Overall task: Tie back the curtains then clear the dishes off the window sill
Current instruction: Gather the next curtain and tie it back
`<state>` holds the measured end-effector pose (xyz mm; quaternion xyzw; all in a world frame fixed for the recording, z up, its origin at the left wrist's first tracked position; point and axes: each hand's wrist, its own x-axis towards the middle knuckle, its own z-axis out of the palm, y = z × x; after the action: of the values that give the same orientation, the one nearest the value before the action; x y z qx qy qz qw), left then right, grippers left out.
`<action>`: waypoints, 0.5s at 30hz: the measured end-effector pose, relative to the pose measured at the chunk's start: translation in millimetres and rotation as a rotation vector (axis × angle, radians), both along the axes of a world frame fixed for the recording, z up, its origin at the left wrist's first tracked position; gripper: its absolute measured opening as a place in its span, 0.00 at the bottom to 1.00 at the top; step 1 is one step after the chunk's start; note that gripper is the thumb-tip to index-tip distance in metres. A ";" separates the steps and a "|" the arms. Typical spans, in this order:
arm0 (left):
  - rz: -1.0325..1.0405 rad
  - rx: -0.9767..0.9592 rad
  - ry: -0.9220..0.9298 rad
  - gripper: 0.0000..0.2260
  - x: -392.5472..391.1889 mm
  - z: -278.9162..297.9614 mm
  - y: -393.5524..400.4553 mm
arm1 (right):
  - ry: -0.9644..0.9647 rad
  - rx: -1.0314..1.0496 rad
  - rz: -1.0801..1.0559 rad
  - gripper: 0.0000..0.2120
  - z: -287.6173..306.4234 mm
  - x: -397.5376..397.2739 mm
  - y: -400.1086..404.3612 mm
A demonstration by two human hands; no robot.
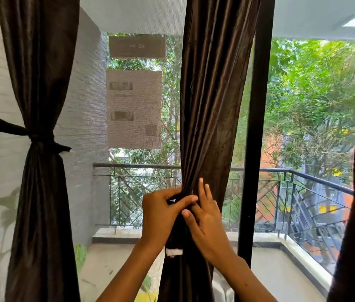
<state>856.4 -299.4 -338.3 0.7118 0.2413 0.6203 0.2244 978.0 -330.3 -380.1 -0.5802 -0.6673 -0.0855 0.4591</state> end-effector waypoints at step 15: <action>0.122 0.045 0.015 0.07 -9.5 -1.6 14.9 | 0.697 0.184 0.242 0.32 17.2 14.6 1.9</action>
<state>846.9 -284.5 -340.0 0.7054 0.2719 0.6326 0.1683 992.6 -328.5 -362.9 -0.4478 -0.5242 0.1124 0.7156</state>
